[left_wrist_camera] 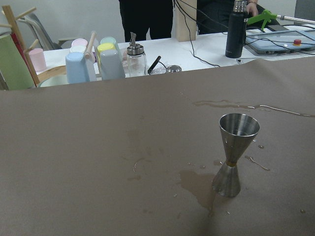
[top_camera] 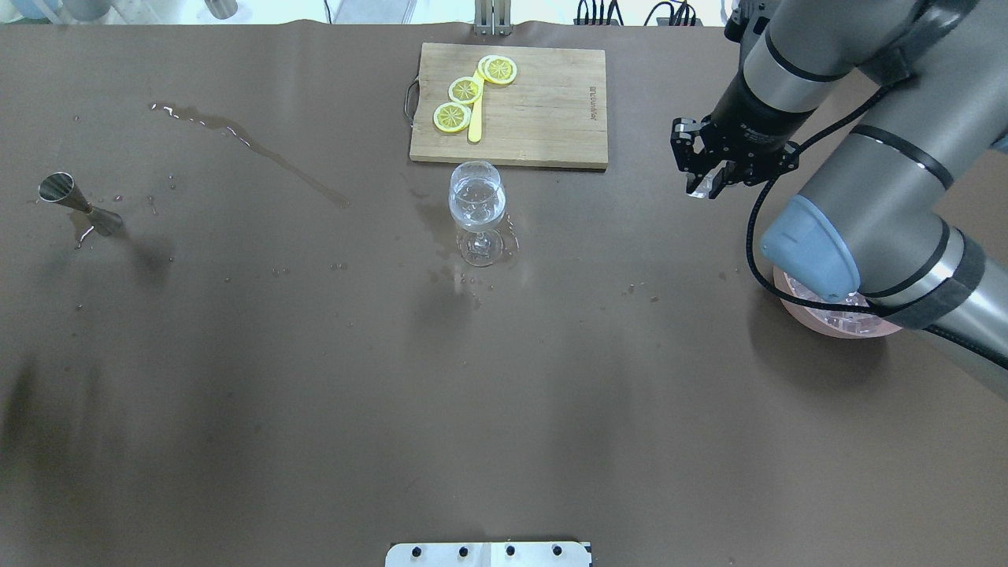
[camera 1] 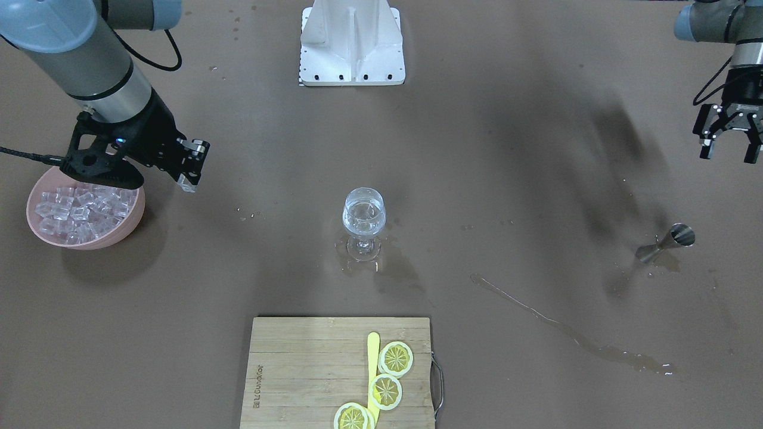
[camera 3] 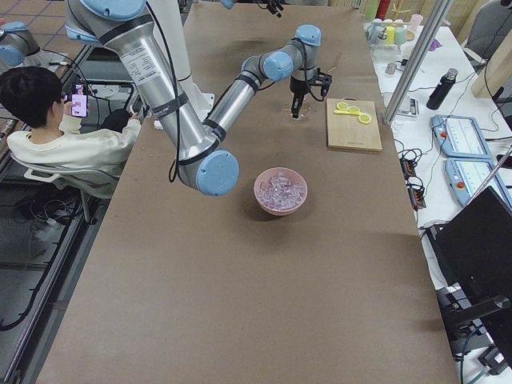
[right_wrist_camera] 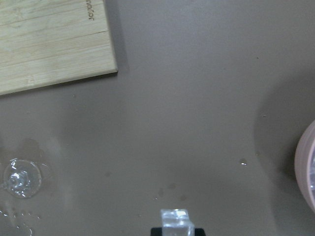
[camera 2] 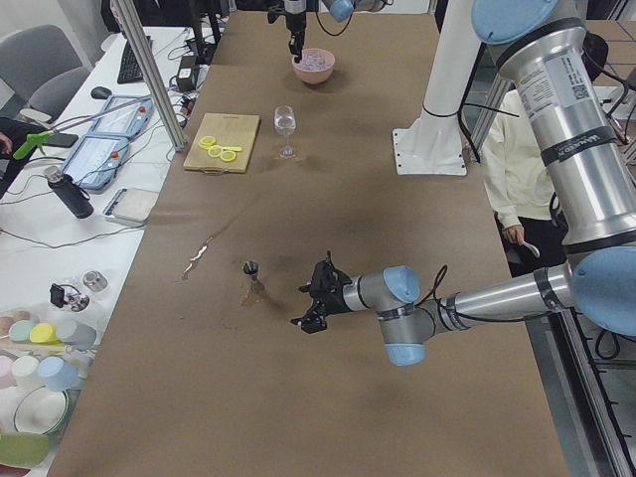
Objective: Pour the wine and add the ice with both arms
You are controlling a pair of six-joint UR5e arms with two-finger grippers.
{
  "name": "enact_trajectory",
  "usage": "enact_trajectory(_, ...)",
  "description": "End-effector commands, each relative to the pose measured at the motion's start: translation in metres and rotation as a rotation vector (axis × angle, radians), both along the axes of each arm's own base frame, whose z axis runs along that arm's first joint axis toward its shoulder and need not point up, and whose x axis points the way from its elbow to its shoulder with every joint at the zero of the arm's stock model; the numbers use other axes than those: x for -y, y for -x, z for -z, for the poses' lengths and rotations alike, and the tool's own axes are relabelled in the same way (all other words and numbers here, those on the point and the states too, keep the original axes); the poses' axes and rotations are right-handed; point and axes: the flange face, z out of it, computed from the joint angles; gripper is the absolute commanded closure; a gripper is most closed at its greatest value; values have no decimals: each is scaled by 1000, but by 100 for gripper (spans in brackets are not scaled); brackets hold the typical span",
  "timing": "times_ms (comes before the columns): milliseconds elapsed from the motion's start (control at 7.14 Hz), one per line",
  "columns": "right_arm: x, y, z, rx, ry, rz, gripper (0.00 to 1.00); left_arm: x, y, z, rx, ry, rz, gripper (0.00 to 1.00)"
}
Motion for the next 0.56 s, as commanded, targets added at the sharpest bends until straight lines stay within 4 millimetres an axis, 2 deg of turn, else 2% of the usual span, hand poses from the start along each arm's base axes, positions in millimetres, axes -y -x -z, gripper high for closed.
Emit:
enact_trajectory(0,20,35,45,8,24,-43,98,86,104,69,-52,86,-60,4)
enact_trajectory(140,41,54,68,3,39,-51,98,102,105,80,-6,122,-83,4)
enact_trajectory(420,67,81,101,-5,65,-64,99,158,101,119,-24,186,-133,4)
